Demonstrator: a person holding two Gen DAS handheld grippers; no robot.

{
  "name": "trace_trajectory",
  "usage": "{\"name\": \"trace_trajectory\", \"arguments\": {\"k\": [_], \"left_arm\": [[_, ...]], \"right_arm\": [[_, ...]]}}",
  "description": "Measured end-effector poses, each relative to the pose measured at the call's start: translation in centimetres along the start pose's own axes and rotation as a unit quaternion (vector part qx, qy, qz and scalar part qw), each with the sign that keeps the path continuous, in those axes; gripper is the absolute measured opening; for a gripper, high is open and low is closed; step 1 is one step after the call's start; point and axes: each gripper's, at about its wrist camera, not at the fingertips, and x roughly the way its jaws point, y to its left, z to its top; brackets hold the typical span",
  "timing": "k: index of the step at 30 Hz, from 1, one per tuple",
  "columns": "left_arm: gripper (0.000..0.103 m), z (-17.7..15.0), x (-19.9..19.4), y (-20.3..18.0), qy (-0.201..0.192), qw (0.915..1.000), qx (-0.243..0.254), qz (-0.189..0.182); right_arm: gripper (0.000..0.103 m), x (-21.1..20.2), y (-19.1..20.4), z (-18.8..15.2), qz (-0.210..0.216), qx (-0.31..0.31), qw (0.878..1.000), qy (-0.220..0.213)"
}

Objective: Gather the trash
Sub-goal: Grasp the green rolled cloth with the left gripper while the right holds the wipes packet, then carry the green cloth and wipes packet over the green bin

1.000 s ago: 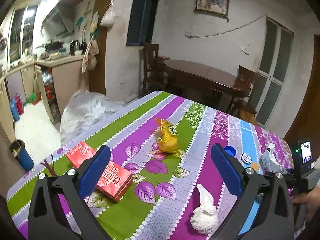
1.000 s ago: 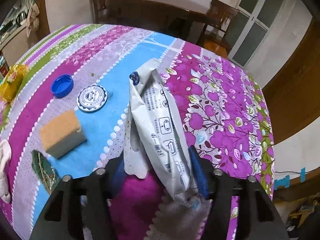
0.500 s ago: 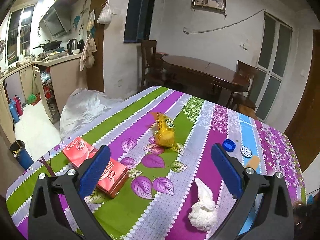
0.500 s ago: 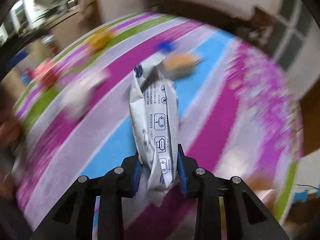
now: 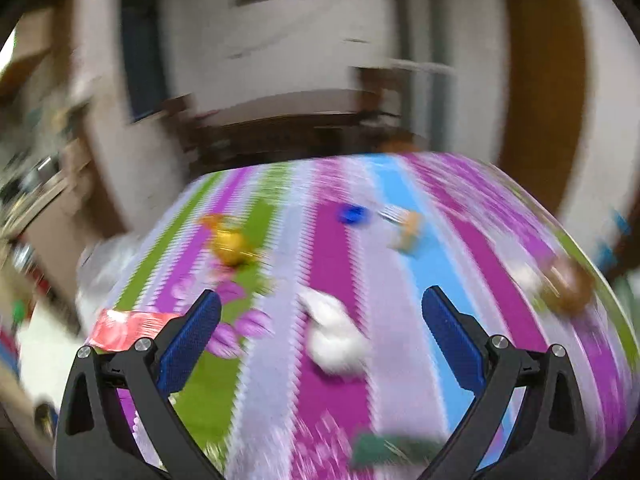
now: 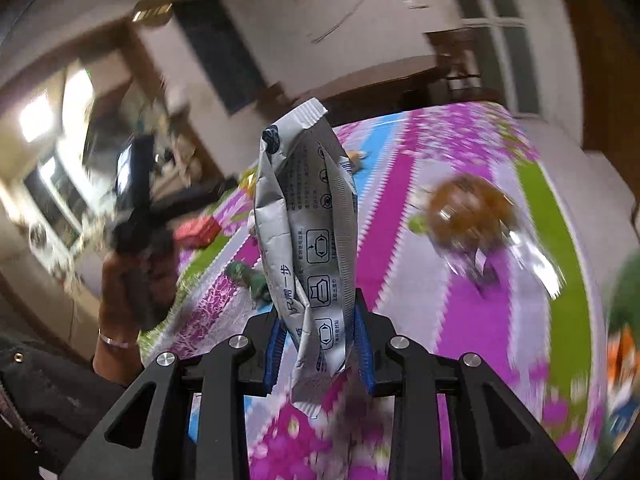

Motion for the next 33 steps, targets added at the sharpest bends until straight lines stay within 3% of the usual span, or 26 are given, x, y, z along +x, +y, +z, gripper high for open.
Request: {"name": "trace_trajectory", "arguments": {"k": [2, 6, 9, 11, 16, 21, 23, 24, 27, 28, 30, 31, 33], "left_arm": [[0.097, -1.8, -1.9, -1.4, 0.006, 0.9968, 0.060, -0.052], [0.097, -4.8, -3.2, -2.8, 0.033, 0.9850, 0.139, -0.097], [0.097, -6.0, -2.8, -3.2, 0.041, 0.9797, 0.173, -0.092], [0.097, -6.4, -2.7, -3.3, 0.044, 0.9734, 0.196, -0.111], [0.077, -7.0, -0.8, -3.9, 0.085, 0.9573, 0.242, -0.133], [0.075, -8.1, 1.2, -4.8, 0.113, 0.9437, 0.282, -0.132], [0.075, -8.3, 1.4, -4.7, 0.113, 0.9425, 0.285, -0.133], [0.070, -8.4, 1.3, -4.6, 0.116, 0.9414, 0.283, -0.142], [0.044, -8.3, 1.2, -4.3, 0.127, 0.9407, 0.267, -0.166], [0.034, -8.4, 1.2, -4.4, 0.128, 0.9422, 0.265, -0.159], [0.027, -8.2, 1.4, -4.2, 0.140, 0.9492, 0.241, -0.145], [0.021, -7.9, 1.3, -3.6, 0.157, 0.9556, 0.202, -0.146], [0.018, -7.5, 1.1, -2.8, 0.184, 0.9601, 0.153, -0.145]], "right_arm": [[0.033, -1.5, -0.7, -1.6, 0.004, 0.027, 0.999, -0.017], [0.033, -3.0, -1.1, -4.2, 0.008, 0.052, 0.998, -0.031], [0.033, -2.6, -1.3, -5.4, 0.014, 0.066, 0.997, -0.030], [0.033, -2.3, -1.3, -6.0, 0.020, 0.076, 0.996, -0.031], [0.034, -2.8, -1.4, -7.7, 0.034, 0.091, 0.995, -0.038], [0.034, -3.3, -2.1, -8.6, 0.039, 0.106, 0.993, -0.044], [0.034, -3.6, -2.4, -8.9, 0.037, 0.111, 0.992, -0.046], [0.034, -3.7, -2.6, -9.1, 0.036, 0.113, 0.992, -0.047], [0.034, -4.0, -2.8, -9.6, 0.035, 0.118, 0.991, -0.048], [0.034, -3.9, -2.9, -9.7, 0.034, 0.119, 0.991, -0.048], [0.034, -3.9, -2.9, -9.8, 0.033, 0.120, 0.991, -0.048], [0.034, -3.8, -2.9, -9.8, 0.032, 0.119, 0.991, -0.048], [0.034, -3.6, -2.9, -9.7, 0.027, 0.117, 0.992, -0.049]]}}
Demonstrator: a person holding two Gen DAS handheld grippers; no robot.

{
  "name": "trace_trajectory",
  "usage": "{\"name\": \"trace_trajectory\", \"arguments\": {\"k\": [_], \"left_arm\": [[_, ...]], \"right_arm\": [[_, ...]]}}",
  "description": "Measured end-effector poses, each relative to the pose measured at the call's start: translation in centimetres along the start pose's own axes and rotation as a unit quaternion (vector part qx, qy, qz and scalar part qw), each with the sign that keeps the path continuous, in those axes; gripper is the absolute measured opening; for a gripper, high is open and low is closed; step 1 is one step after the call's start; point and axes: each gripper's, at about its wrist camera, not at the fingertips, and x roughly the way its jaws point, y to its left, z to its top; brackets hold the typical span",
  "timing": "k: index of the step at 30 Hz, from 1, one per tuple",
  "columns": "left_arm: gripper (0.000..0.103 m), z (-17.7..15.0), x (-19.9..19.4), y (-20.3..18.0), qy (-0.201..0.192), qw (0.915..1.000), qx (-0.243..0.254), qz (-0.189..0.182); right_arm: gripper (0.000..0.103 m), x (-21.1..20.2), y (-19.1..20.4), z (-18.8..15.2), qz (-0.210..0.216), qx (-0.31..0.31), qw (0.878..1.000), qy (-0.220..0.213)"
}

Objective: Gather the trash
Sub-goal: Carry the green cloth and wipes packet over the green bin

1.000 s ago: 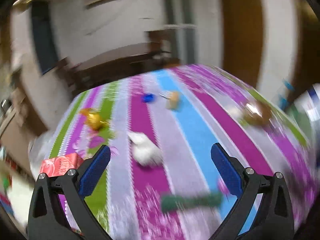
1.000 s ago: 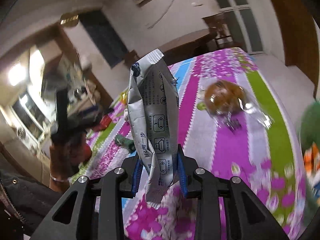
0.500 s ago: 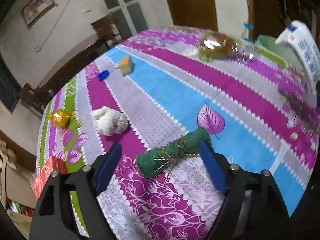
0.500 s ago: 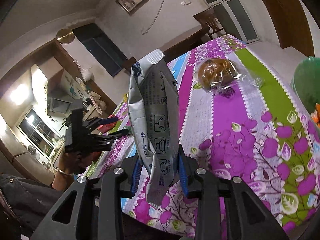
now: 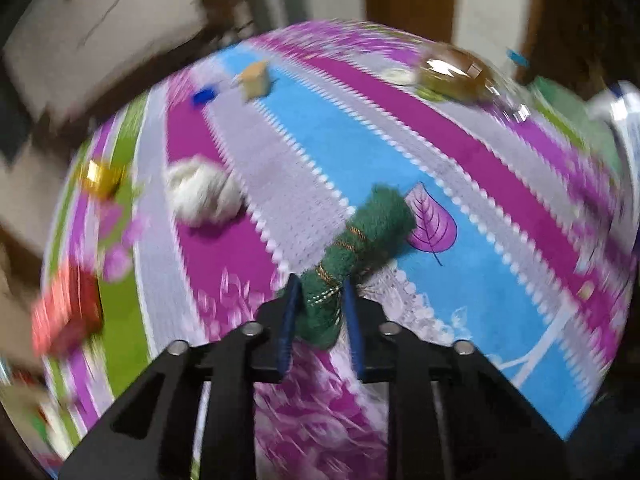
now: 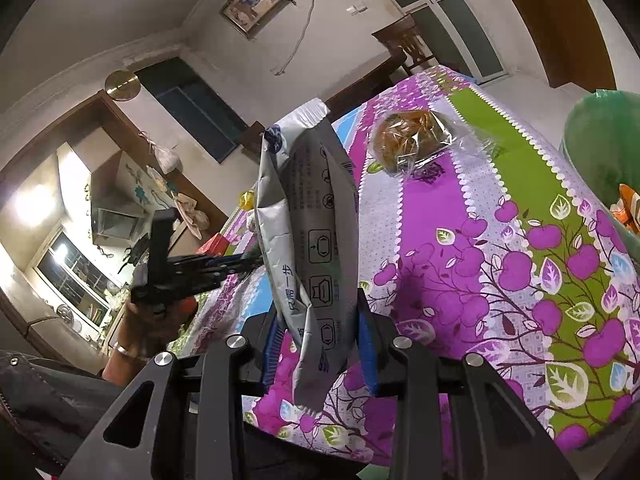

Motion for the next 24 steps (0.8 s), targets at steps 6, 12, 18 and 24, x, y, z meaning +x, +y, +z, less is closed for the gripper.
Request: {"name": "trace_trajectory", "arguments": {"k": [6, 12, 18, 24], "left_arm": [[0.043, -1.0, -1.9, 0.5, 0.027, 0.9918, -0.103, -0.070], [0.067, -0.4, -3.2, -1.1, -0.031, 0.9989, -0.024, 0.024], [0.075, 1.2, -1.9, -2.3, -0.053, 0.9950, 0.078, 0.033], [0.039, 0.6, 0.8, -2.3, -0.019, 0.9927, 0.119, 0.005]], "right_arm": [[0.034, 0.9, 0.2, 0.1, -0.015, -0.010, 1.000, 0.007], [0.034, 1.9, 0.5, -0.1, -0.022, -0.019, 0.999, 0.015], [0.034, 2.4, 0.6, -0.5, -0.019, -0.016, 1.000, 0.019], [0.034, 2.4, 1.0, -0.4, -0.023, -0.027, 0.999, 0.021]]}}
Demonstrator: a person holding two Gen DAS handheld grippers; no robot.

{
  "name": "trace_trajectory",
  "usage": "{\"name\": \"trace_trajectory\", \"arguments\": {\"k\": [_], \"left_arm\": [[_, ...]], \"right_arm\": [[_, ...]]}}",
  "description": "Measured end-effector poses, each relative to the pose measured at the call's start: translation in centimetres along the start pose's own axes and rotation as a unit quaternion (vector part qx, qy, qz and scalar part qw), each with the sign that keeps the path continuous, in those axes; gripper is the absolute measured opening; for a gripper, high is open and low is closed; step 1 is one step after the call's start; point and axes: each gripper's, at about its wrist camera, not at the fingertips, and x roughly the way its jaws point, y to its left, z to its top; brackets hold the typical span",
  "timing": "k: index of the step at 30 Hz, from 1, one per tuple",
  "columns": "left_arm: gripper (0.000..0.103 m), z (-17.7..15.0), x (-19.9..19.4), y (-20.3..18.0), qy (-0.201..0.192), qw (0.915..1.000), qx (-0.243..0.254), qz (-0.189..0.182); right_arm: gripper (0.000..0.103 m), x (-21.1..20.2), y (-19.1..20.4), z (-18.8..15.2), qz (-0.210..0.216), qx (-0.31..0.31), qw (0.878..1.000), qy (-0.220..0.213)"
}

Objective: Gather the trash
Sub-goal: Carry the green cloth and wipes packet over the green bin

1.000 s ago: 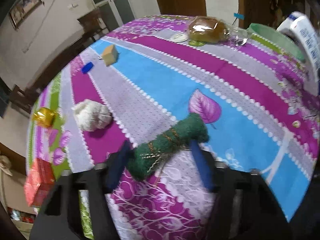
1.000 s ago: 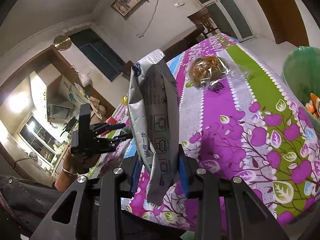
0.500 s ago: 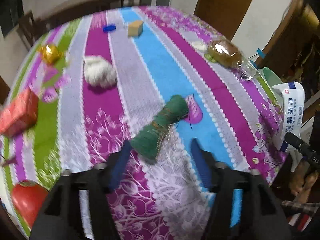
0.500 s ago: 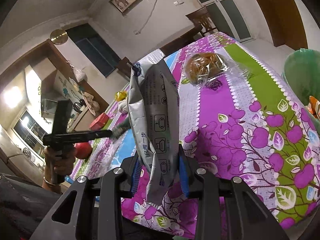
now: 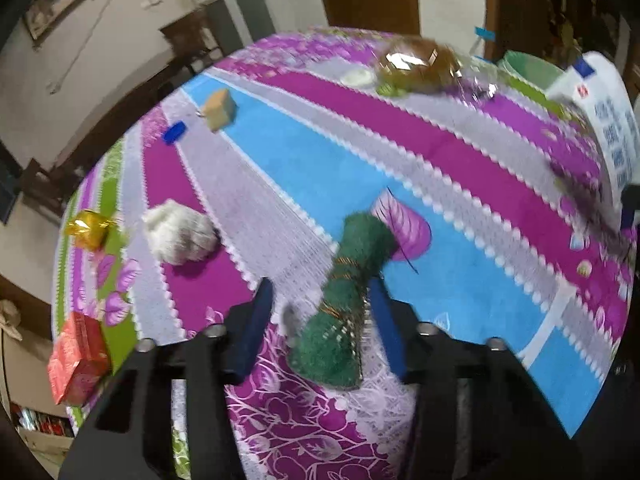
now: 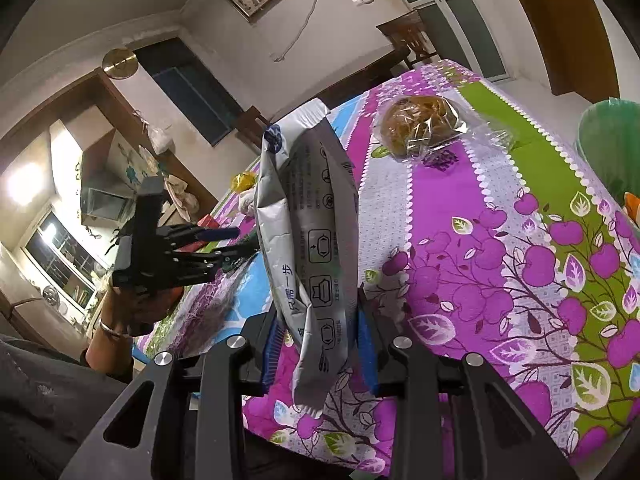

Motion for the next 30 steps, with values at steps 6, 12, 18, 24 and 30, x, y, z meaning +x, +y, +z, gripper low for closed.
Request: {"name": "trace_trajectory", "arguments": {"k": [6, 12, 18, 24, 30], "left_arm": [[0.015, -1.0, -0.1, -0.1, -0.011, 0.9992, -0.012, -0.036], [0.013, -0.8, -2.6, -0.3, -0.055, 0.9956, -0.069, -0.033], [0.013, 1.8, -3.4, -3.0, -0.079, 0.9935, -0.081, 0.008], [0.013, 5.5, -3.4, -6.8, -0.093, 0.9930, -0.066, -0.029], [0.013, 10.6, -5.3, -10.5, -0.134, 0.9866, -0.046, -0.080]], "right_arm": [[0.034, 0.4, 0.1, 0.6, -0.017, -0.005, 1.000, -0.005], [0.034, 1.3, 1.5, 2.1, -0.077, -0.045, 0.996, -0.012], [0.033, 1.9, 3.3, 2.9, -0.133, -0.088, 0.987, -0.031], [0.033, -0.3, 3.6, 4.1, -0.183, -0.099, 0.977, -0.056], [0.033, -6.1, 2.0, 5.7, -0.239, -0.090, 0.962, -0.095]]}}
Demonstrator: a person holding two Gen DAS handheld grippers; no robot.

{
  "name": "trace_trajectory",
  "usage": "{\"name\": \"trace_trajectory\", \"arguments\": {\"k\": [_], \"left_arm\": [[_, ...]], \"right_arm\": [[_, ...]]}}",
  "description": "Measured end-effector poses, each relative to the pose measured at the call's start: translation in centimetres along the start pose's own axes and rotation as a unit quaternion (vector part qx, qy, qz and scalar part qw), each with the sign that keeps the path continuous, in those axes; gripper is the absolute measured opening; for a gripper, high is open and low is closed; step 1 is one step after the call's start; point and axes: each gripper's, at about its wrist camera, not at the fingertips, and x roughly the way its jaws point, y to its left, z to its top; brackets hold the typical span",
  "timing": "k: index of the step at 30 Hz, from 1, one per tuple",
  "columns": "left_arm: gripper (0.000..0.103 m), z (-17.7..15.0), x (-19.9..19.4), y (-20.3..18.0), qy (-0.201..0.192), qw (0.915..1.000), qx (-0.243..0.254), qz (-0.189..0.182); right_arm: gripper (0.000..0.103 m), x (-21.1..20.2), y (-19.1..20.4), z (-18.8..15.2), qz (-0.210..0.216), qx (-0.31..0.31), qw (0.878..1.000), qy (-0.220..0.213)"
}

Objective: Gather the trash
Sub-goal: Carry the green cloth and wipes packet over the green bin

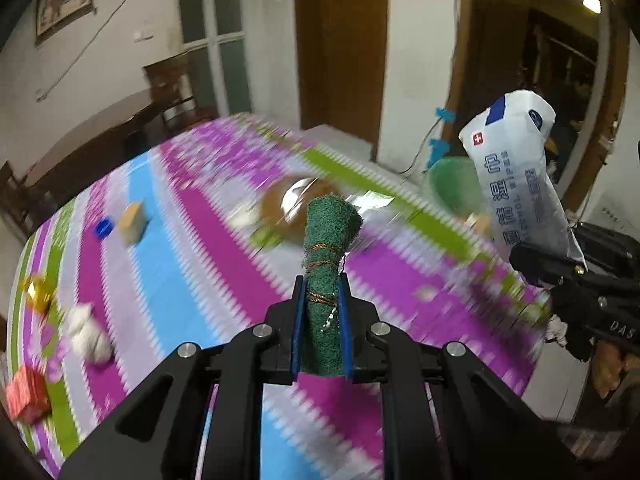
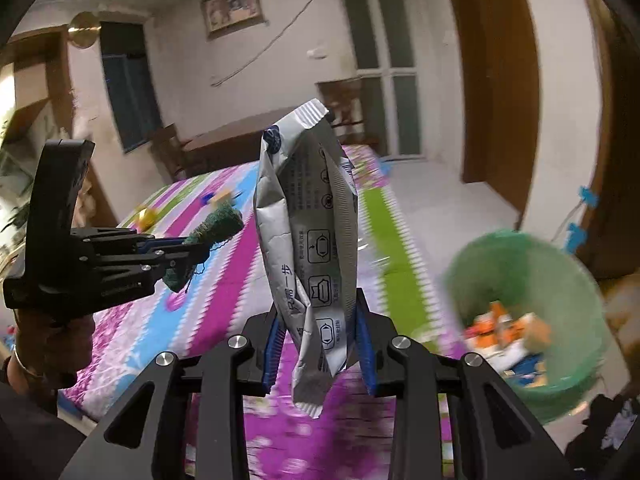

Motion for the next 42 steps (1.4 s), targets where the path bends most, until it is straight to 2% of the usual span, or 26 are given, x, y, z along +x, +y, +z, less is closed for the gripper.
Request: {"name": "trace_trajectory", "arguments": {"k": [6, 11, 16, 21, 25, 30, 34, 42], "left_arm": [[0.014, 4.2, 1.4, -5.8, -0.020, 0.9979, 0.051, -0.034], [0.014, 7.1, 4.0, -10.2, -0.016, 0.9944, 0.091, -0.051], [0.014, 9.5, 8.0, -13.8, 0.012, 0.9901, 0.119, -0.074], [0.014, 10.4, 11.3, -16.5, 0.032, 0.9882, 0.130, -0.074], [0.014, 10.4, 13.0, -18.4, 0.039, 0.9877, 0.135, -0.069], [0.014, 10.2, 14.3, -19.8, 0.037, 0.9874, 0.144, -0.055], [0.014, 10.1, 15.1, -20.1, 0.036, 0.9870, 0.150, -0.045], [0.015, 10.0, 16.1, -20.0, 0.043, 0.9884, 0.139, -0.044]], "right_arm": [[0.033, -3.7, -5.4, 1.7, -0.047, 0.018, 0.999, -0.013], [0.033, -6.7, -12.1, 3.5, -0.101, 0.049, 0.994, -0.018], [0.033, -6.8, -17.9, 4.2, -0.128, 0.079, 0.988, 0.015], [0.033, -5.2, -22.6, 3.8, -0.144, 0.106, 0.982, 0.061], [0.033, -3.1, -24.5, 3.3, -0.147, 0.116, 0.978, 0.090], [0.033, -1.0, -25.0, 2.3, -0.144, 0.131, 0.975, 0.107], [0.033, 1.0, -24.7, 2.2, -0.146, 0.133, 0.973, 0.118], [0.033, 2.1, -24.6, 2.1, -0.151, 0.130, 0.970, 0.136]]}}
